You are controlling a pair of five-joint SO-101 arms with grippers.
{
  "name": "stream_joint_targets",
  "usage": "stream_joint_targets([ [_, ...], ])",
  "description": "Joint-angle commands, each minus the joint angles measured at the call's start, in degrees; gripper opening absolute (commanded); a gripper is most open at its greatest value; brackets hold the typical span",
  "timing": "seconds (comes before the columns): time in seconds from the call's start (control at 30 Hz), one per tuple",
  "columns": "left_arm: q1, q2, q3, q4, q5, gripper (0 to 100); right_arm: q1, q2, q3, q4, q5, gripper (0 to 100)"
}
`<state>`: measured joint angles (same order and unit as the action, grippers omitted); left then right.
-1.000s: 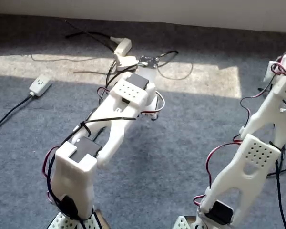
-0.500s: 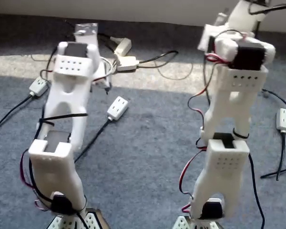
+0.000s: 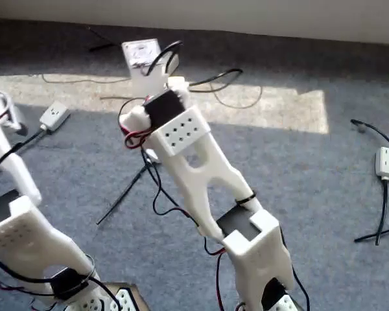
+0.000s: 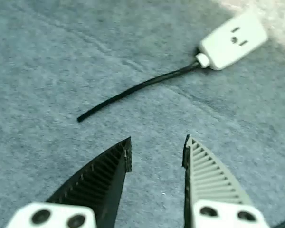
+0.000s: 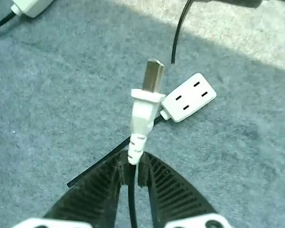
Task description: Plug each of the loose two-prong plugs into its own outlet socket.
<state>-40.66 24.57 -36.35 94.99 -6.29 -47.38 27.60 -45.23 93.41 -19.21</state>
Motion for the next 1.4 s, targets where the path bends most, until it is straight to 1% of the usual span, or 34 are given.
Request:
stream_joint_targets([
  [0.0, -12.09, -3.03, -1.89, -5.8, -3.69, 19, -4.7, -3.91, 6.73, -7.6, -0.7, 1.7],
  [0.07, -15.43, -3.03, -1.89, -7.65, -5.36, 19, -7.34, -3.91, 12.79, -14.29, -0.62, 2.6],
  [0.1, -16.75, -3.03, -1.89, -8.18, -6.42, 19, -8.48, -3.91, 15.87, -17.71, -0.62, 4.9],
  [0.2, -19.3, -2.77, -1.8, -8.88, -8.62, 19, -10.95, -3.91, 24.04, -25.27, -0.7, 16.3],
  [0.3, -19.74, -0.4, -2.15, -9.85, -8.79, 19, -11.12, -4.26, 27.56, -27.74, -0.79, 25.4],
  [0.37, -19.38, 1.27, -2.15, -10.55, -8.79, 19, -10.24, -4.44, 26.33, -27.38, -0.88, 28.2],
  [0.43, -18.51, 2.51, -2.15, -10.02, -8.79, 19, -8.57, -4.53, 22.99, -25.01, -0.7, 28.3],
  [0.5, -17.27, 3.3, -2.07, -9.85, -8.79, 19, -6.46, -4.53, 17.1, -20.44, -0.7, 28.3],
  [0.57, -15.08, 3.38, -1.98, -6.77, -8.7, 19, -3.74, -4.53, 8.92, -14.2, -0.62, 28.3],
  [0.7, -9.63, 3.3, -2.15, 2.64, -8.62, 19, 2.59, -4.53, -14.29, 0.22, -0.44, 28.3],
  [0.8, -6.37, 2.95, -1.89, 6.07, -8.18, 19, 8.66, -4.53, -31.69, 8.13, 3.43, 28.3],
  [0.87, -5.05, 1.98, -0.31, 6.07, -5.01, 19, 14.9, -5.05, -37.85, 7.87, 6.15, 28.3],
  [0.93, -3.74, 0.31, 2.15, 6.07, -0.35, 19, 21.76, -6.64, -37.93, 7.96, 6.33, 28.3],
  [1.0, -2.07, -2.59, 6.2, 6.15, 2.99, 19, 27.74, -7.96, -35.47, 7.96, 6.51, 28.3],
  [1.07, 0.04, -6.73, 12.18, 6.15, 6.24, 19, 32.4, -9.45, -29.85, 7.96, 6.59, 28.3],
  [1.13, 2.77, -11.74, 19.91, 6.15, 9.58, 19, 35.56, -11.38, -22.2, 7.87, 6.59, 28.3],
  [1.23, 8.92, -20.7, 32.66, 5.89, 14.86, 19, 38.55, -14.9, -8.92, 7.78, 6.77, 28.3],
  [1.37, 16.75, -31.96, 46.46, 4.57, 26.11, 19, 40.13, -17.8, 4.62, 7.16, 6.77, 28.3],
])
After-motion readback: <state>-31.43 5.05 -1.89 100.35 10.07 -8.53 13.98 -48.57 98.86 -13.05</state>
